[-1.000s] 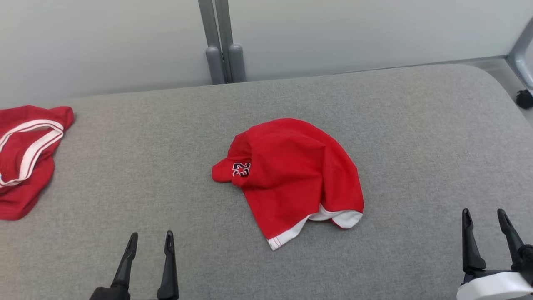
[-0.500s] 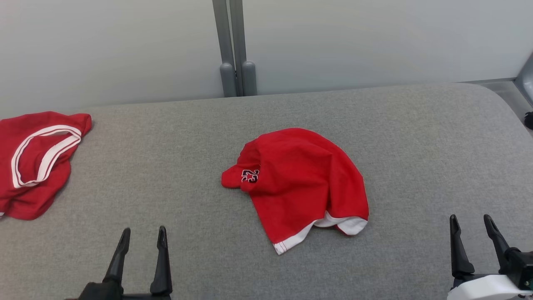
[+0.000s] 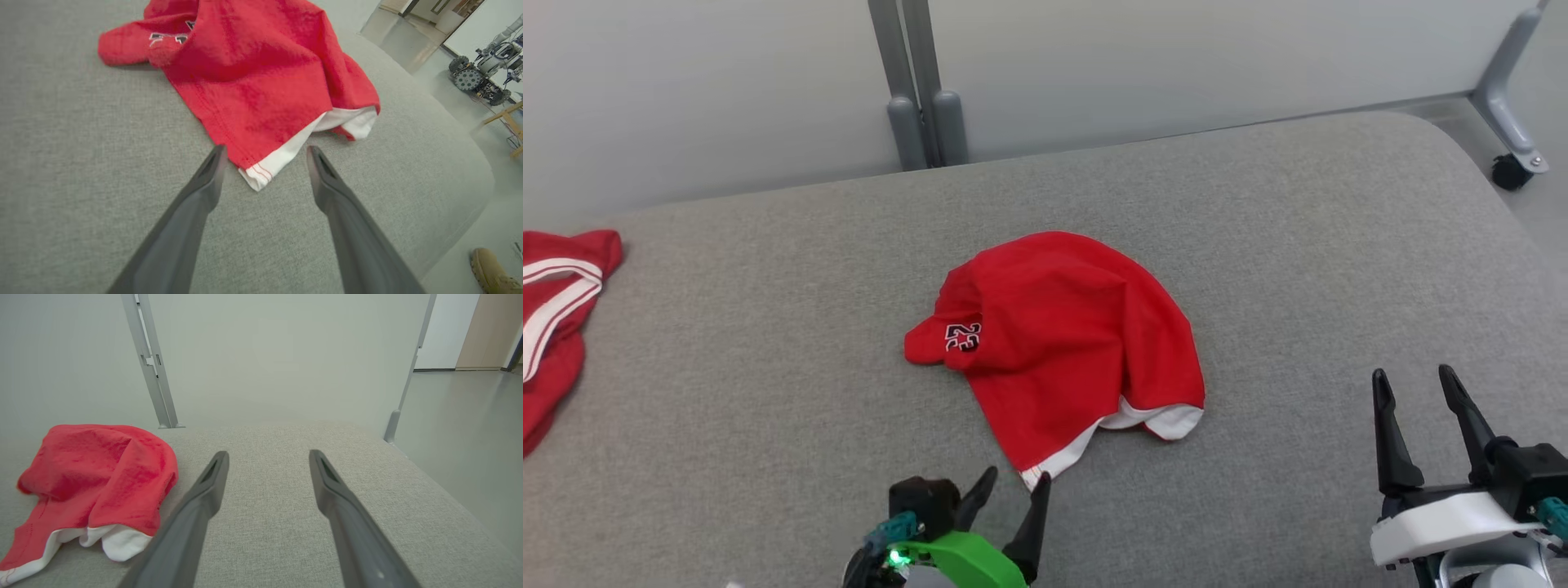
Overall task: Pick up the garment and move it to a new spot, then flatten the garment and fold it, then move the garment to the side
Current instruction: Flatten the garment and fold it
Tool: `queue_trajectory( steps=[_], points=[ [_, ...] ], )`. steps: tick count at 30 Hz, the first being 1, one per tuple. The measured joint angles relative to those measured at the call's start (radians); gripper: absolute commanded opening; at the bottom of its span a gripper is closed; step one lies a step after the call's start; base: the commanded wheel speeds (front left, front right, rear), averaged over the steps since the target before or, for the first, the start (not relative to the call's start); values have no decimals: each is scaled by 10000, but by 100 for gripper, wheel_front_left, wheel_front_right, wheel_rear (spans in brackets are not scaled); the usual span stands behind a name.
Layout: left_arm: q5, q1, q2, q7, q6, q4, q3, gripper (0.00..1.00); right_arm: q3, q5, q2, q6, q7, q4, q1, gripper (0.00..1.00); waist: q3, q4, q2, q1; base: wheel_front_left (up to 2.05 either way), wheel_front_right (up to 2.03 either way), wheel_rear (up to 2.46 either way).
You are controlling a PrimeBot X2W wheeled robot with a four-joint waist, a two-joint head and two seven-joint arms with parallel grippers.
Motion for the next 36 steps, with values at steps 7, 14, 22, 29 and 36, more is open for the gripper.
queue_trajectory(
  steps=[7,14,22,29,36],
  points=[
    [-788,-1179,13,702,828,1546,-633,100,150,94,167,0,-2,-40,-310,100,455,-727,0,0,0,0,0],
    [-972,-1625,17,951,1030,2362,-1045,0,40,111,247,0,0,29,-272,100,808,-1209,0,0,0,0,0],
    [-1104,-1719,12,589,840,2314,-1168,0,-153,109,309,0,-2,50,-81,100,849,-909,0,1,0,0,0],
    [-1517,-573,1197,376,1396,267,-332,0,-176,96,322,0,0,38,47,100,676,-178,0,0,0,0,0],
    [-2054,1281,2301,512,2263,-1714,520,0,-111,92,249,0,0,77,67,100,579,431,0,1,0,0,0]
  ],
)
